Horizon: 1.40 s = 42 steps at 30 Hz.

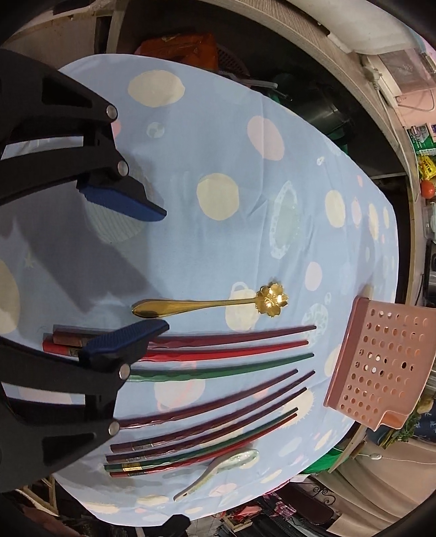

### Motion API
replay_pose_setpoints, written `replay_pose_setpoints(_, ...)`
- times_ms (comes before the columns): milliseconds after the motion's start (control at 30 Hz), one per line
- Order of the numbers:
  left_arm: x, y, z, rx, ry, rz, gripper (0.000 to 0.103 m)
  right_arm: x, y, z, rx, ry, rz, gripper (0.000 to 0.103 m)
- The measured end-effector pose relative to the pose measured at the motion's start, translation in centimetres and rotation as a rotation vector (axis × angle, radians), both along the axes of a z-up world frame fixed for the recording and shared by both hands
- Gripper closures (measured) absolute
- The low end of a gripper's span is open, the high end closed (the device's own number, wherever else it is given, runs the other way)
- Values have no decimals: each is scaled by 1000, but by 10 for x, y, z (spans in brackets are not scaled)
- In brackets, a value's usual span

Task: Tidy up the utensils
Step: 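Move left tool to the gold spoon while right tool moves to the white ceramic spoon, then close left tool on the gold spoon while right tool closes on the white spoon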

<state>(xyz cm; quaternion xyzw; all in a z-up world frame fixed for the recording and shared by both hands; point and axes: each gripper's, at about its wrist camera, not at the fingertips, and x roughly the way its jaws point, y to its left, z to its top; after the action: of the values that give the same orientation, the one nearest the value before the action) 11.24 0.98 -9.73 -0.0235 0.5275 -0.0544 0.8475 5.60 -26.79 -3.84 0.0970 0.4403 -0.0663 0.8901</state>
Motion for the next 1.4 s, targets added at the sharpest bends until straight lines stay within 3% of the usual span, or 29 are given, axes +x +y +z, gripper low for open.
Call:
replay_pose_setpoints(233, 5, -3, 0, -2, -4, -9, 61, 18, -2, -10, 33, 15, 11, 47)
replay_pose_setpoints(567, 6, -7, 1, -21, 6, -34, 86, 37, -5, -35, 131, 64, 31, 76)
replay_pose_setpoints(700, 7, -6, 1, -29, 9, -33, 89, 39, -4, -44, 148, 84, 42, 84)
replay_pose_setpoints(1067, 6, -7, 1, -52, 15, -43, 91, 37, -1, -52, 155, 92, 49, 87)
replay_pose_setpoints(1400, 8, -5, 0, -73, 22, -38, 91, 38, -9, -35, 200, 51, 41, 82)
